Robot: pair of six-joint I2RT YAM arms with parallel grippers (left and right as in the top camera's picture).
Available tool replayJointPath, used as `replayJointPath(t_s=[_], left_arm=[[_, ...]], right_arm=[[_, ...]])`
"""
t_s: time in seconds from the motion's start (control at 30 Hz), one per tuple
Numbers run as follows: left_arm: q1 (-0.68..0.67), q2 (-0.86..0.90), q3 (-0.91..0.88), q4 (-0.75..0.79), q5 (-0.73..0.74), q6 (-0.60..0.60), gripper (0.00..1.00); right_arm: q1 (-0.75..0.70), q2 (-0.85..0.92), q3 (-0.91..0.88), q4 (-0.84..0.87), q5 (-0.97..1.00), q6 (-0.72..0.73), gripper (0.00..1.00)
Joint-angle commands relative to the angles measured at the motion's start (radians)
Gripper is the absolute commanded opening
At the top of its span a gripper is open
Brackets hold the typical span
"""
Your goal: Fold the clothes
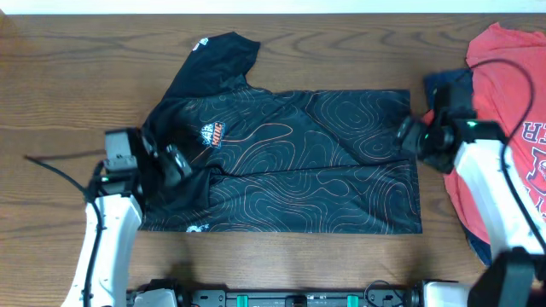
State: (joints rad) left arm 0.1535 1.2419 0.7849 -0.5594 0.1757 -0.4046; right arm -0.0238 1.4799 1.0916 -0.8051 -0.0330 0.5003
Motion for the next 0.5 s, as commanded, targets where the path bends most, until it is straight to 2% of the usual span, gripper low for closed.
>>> replayJointPath(t_s=[0.0, 0.13, 0.3, 0.47], left_arm=[[0.004, 0.050, 0.096, 0.045, -0.003, 0.103, 0.98], [0.004, 0.197, 0.252, 0.095, -0.002, 0.129, 0.98], [-0.001, 0.452, 0.497, 0.130, 0.068, 0.215, 0.98], [-0.015, 0.717, 0.723, 0.185, 0.072, 0.283, 0.98]], right_arm=[[-0.008, -0.016, 0.013, -0.003, -0.054, -0.053, 0.89], [-0.007, -0.014, 0.012, -0.014, -0.054, -0.053, 0.89], [-0.007, -0.014, 0.012, -0.022, -0.055, -0.053, 0.89], [-0.002, -0.014, 0.012, -0.034, -0.054, -0.053, 0.89]])
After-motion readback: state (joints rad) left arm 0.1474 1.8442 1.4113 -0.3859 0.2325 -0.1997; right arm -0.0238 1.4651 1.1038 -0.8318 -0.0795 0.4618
